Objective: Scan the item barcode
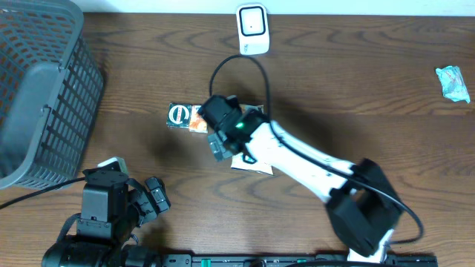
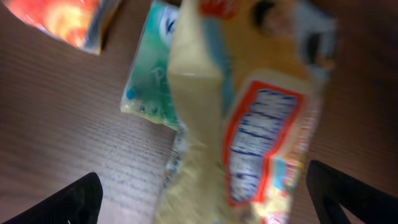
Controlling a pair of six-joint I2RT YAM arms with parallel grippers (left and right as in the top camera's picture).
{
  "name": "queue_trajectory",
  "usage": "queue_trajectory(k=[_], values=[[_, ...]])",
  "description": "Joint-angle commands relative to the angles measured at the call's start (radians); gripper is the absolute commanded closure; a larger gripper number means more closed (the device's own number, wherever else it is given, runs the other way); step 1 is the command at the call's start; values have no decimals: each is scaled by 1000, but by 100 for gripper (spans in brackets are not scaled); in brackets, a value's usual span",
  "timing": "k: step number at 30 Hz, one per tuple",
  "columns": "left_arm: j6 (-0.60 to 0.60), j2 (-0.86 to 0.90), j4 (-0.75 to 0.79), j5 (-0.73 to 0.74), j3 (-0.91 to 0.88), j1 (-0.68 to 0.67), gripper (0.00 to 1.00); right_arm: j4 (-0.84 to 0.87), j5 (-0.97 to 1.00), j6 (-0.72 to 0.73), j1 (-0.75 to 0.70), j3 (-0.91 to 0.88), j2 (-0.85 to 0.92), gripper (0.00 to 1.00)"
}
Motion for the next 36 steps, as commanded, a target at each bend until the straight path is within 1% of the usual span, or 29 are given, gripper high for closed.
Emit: queue_trajectory(k=[1, 2, 7, 15, 16, 17, 18, 20, 21, 22, 23, 27, 31, 33, 36], values=[[2, -4, -3, -9, -2, 2, 2, 6, 99, 19, 27, 6, 64, 1], [2, -4, -3, -9, -2, 2, 2, 3, 136, 20, 32, 6, 84, 1], [2, -4, -3, -9, -2, 2, 2, -27, 201, 20, 31, 6, 135, 1], [2, -4, -3, -9, -2, 2, 2, -45, 203, 20, 14, 6, 153, 1], [2, -4, -3, -9, -2, 2, 2, -45, 203, 20, 12, 6, 153, 12], [2, -4, -3, -9, -2, 2, 2, -46, 203, 20, 10, 6, 153, 32], [2, -4, -3, -9, -2, 2, 2, -46, 198, 19, 8, 6, 153, 47], [2, -4, -3, -9, -2, 2, 2, -45, 165, 19, 2, 6, 153, 70], [2, -4, -3, -9, -2, 2, 2, -45, 153, 19, 0, 6, 153, 78], [2, -4, -3, -9, -2, 2, 2, -46, 133, 19, -4, 6, 153, 94], [2, -4, -3, -9, -2, 2, 3, -47, 110, 20, -8, 6, 153, 99], [2, -4, -3, -9, -2, 2, 3, -68, 45, 20, -40, 10, 138, 99], [2, -4, -3, -9, -2, 2, 2, -105, -13, 19, -111, 10, 67, 99], [2, -4, -3, -9, -2, 2, 2, -106, -108, 3, -161, 10, 19, 99], [2, -4, -3, -9, -2, 2, 2, -90, -323, -86, -245, 10, -49, 99]])
